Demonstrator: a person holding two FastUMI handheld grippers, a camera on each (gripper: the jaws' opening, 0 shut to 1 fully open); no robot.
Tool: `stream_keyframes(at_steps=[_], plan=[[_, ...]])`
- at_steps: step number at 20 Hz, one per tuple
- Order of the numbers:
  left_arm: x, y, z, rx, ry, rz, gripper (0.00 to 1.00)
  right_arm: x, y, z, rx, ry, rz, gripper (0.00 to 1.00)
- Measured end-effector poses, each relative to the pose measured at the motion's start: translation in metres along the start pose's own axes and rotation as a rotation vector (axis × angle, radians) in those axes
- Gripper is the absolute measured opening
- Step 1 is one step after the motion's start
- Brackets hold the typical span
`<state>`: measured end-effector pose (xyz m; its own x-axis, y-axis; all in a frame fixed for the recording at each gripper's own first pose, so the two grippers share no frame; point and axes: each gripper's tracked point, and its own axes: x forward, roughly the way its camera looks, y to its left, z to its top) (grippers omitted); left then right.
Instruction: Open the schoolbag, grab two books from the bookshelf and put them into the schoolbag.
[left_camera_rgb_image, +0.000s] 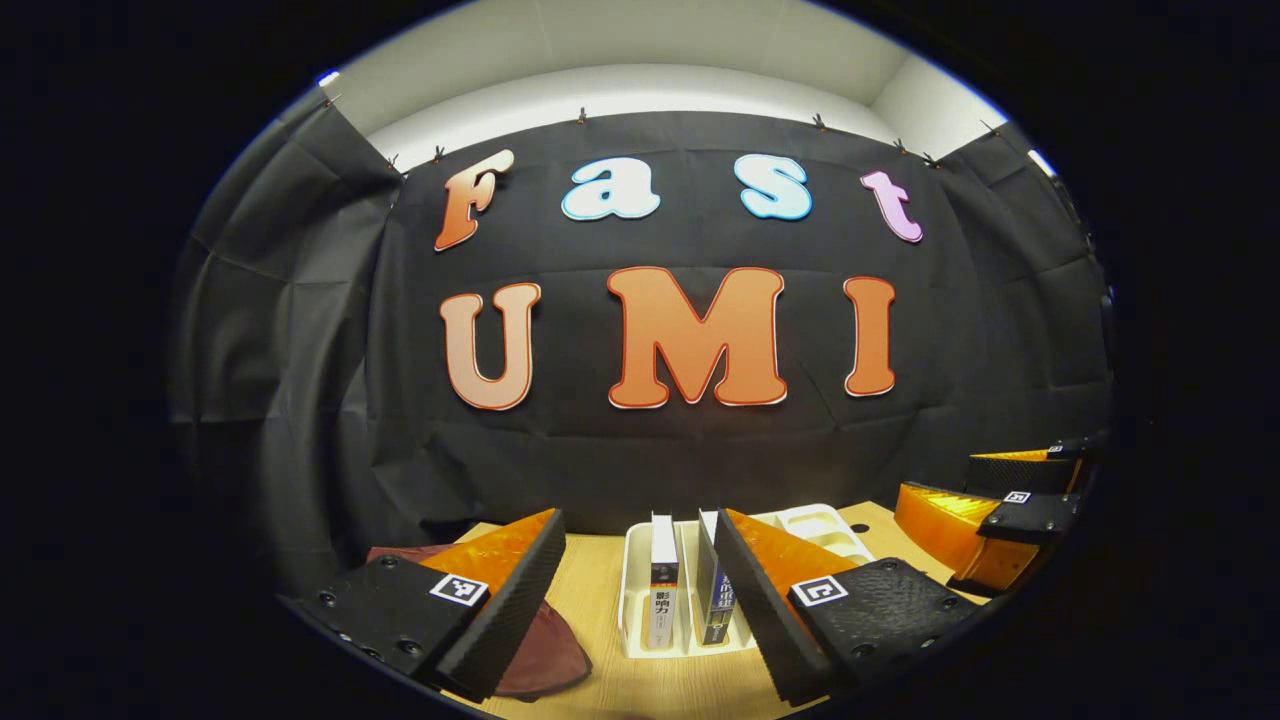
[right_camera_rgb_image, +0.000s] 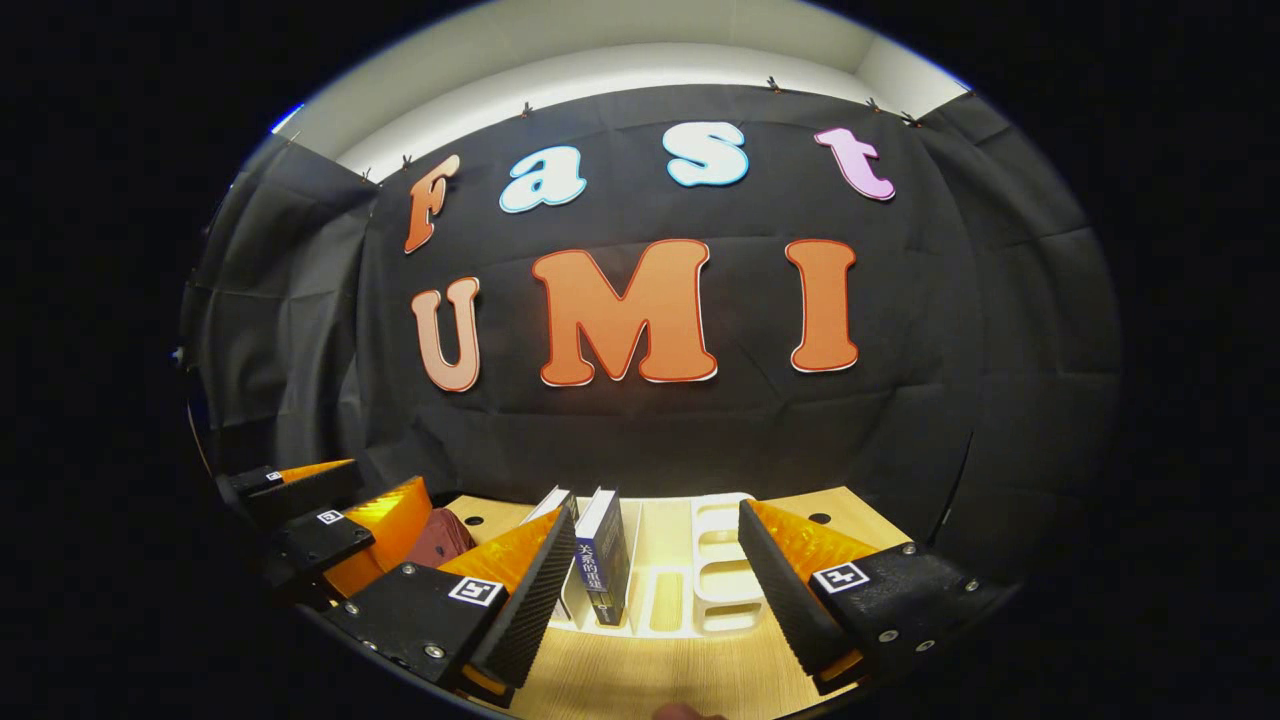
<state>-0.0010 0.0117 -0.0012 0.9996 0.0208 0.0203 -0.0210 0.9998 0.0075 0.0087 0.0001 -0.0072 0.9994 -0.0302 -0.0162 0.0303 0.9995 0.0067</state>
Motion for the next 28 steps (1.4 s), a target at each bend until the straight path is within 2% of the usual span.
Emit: stream_keyframes(at_steps=[13,18,24,28], plan=[[-0.006,0.019,0.006,-0.014,-0.035,0.005,0.94,-0.005,0.007,0.002,-0.017,-0.005,-0.018,0.97],[-0.008,0.026,0.006,-0.036,-0.035,-0.034,0.94,-0.005,0.011,0.003,-0.021,0.005,-0.041,0.97],[-0.006,0.054,0.002,-0.014,-0.058,-0.036,0.94,-0.004,0.024,-0.001,-0.035,0.004,-0.081,0.97],[-0.003,0.072,-0.017,-0.003,-0.027,-0.055,0.94,0.001,0.031,-0.005,-0.05,0.005,-0.105,0.96]])
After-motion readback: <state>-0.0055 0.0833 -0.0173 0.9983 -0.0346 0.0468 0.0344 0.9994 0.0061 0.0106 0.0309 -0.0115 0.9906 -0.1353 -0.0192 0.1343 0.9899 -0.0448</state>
